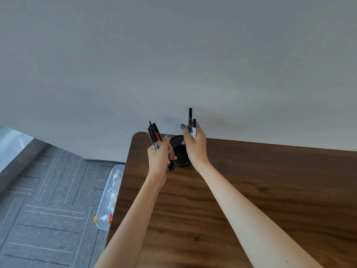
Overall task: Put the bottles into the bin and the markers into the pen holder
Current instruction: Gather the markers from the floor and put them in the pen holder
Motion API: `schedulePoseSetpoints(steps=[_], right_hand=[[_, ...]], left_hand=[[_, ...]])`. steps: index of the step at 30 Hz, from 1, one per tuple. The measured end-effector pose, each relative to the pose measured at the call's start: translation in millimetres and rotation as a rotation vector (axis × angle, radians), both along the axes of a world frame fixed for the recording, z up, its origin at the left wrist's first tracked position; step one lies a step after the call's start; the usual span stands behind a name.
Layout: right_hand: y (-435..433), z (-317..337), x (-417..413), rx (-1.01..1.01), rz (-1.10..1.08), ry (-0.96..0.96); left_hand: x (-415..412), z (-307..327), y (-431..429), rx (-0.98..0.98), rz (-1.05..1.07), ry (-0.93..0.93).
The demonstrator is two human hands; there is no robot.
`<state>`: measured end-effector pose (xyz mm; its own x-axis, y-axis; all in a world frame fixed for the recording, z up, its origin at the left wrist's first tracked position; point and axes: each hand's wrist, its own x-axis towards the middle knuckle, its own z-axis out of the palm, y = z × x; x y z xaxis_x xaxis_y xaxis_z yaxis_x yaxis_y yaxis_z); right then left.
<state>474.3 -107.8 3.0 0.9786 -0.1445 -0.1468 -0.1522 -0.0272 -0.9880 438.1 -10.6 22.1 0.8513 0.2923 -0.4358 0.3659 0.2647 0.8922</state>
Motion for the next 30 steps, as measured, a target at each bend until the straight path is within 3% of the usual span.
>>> schedulePoseSetpoints(steps=[5,13,30], right_hand=[[10.7,-1.6,2.7,-0.042,0.103,-0.052],[25.4,0.7,10.0,0.048,0.165,-0.053],[-10.1,-19.8,-9.7,-0.094,0.024,-0.014]], left_hand=[[-3.5,-6.1,3.7,-0.002,0.019,-0.020],[-6.3,-12.6,13.6,-0.009,0.072,-0.048],[24.6,-7.9,2.5,0.029,0.282,-0.150]])
